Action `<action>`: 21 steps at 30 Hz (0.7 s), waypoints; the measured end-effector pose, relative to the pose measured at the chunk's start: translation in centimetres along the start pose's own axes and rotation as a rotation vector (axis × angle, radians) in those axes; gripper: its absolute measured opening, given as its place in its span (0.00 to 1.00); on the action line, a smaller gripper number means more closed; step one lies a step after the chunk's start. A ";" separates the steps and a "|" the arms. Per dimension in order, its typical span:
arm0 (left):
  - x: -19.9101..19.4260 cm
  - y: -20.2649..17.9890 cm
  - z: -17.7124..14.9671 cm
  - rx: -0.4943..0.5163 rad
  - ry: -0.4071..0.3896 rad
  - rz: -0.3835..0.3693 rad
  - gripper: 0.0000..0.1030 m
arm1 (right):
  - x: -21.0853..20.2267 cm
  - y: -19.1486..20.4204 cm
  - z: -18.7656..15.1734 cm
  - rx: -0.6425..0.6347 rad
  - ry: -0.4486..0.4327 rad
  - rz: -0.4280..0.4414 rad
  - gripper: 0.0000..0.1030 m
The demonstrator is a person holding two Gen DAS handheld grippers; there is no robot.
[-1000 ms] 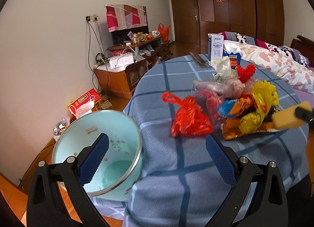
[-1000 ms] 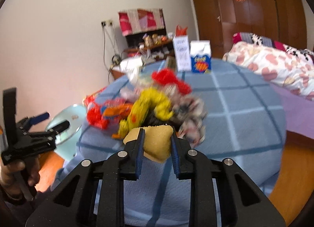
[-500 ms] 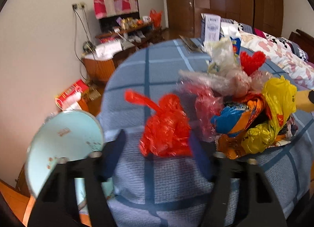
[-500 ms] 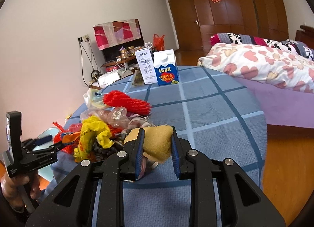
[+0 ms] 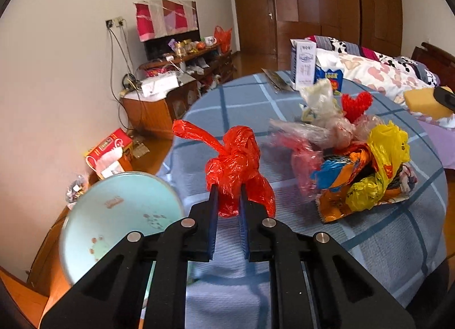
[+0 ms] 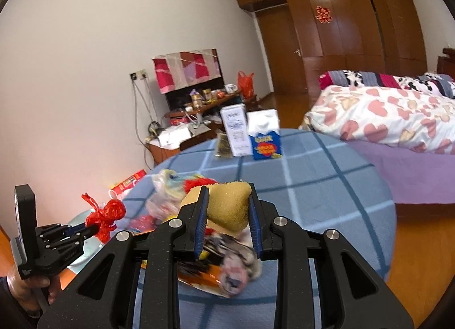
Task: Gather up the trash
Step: 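Carry the red bag and yellow sponge over the blue bin and open both grippers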
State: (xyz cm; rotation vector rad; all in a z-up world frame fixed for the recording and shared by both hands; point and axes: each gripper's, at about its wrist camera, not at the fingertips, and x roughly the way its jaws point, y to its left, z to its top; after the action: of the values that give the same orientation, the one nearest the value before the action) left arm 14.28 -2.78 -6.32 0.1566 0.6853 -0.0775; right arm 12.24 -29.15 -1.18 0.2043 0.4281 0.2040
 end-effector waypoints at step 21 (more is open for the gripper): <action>-2.5 9.0 -3.2 -0.081 0.023 0.160 0.13 | 7.3 11.8 -0.4 -0.133 0.082 0.190 0.27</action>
State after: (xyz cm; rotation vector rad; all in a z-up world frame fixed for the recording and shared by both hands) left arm 11.43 6.68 -6.11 0.1343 0.6951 0.1052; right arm 16.77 -16.00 -1.60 0.1056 0.4745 0.4268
